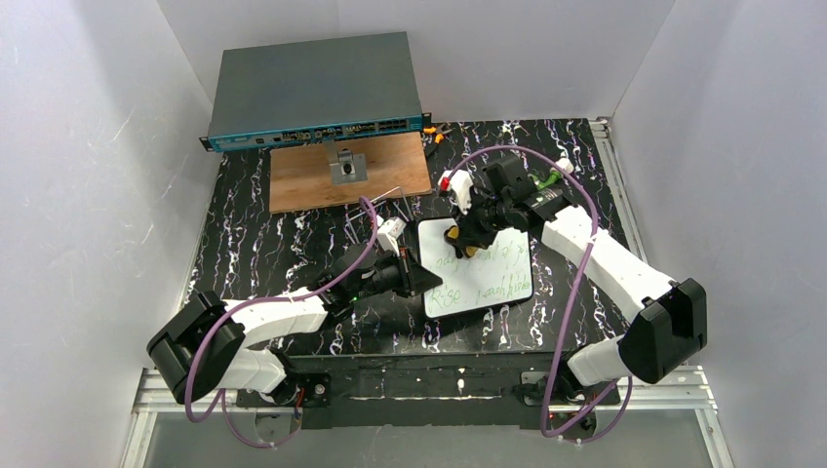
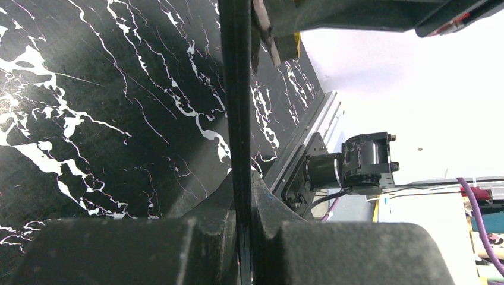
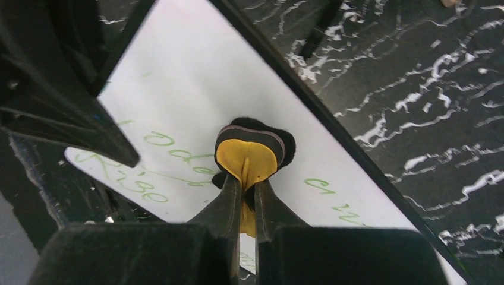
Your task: Erase the whiteboard
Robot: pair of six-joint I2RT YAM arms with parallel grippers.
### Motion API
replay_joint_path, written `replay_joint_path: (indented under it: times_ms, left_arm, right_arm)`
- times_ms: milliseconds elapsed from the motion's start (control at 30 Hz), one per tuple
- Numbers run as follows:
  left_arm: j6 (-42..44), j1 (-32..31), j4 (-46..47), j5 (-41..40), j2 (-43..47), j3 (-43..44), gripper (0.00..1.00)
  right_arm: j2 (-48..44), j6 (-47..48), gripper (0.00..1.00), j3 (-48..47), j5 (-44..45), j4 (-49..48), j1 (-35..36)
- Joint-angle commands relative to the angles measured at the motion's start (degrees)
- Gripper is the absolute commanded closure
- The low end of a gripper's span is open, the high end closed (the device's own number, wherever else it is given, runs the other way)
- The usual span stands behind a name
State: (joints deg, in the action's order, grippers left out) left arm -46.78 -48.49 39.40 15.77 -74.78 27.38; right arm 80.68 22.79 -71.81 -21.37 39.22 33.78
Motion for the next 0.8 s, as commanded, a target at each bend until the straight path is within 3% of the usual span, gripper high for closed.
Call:
replay_joint_path:
  times_ms: [0,233,400,567,667,767]
  left_arm:
    - [2.9,0.0,-0.2,1.0,-0.1,0.0,1.0]
    - [3.0,0.0,0.5,2.0,-0.9,0.2,1.0]
    - [3.0,-0.1,0.9,1.9,-0.9,-0.1,1.0]
    - [3.0,0.0,1.0,2.1,-1.3,0.1,1.0]
    - [2.9,0.0,1.0,2.2,-1.6,0.2,1.0]
    - [2.9,0.0,0.9,2.3,-1.7,0.3,1.0]
  right_arm:
    - [-0.3,-3.0,0.99,-1.6,8.9,-4.5,-2.4]
    - [-0.2,-3.5,0.99,0.7,10.6,-6.0,-4.3]
    - [-0.5,1.6,0.99,-0.3,-4.0,0.5,-3.9]
    - [-1.3,3.8,0.99,-0.8,-10.7,3.3,-2.8]
    - [-1.5,2.7,0.99,-0.6,-10.3,2.4,-2.6]
    - [-1.7,-0.2,0.99,-0.2,-3.6,-0.8,-2.7]
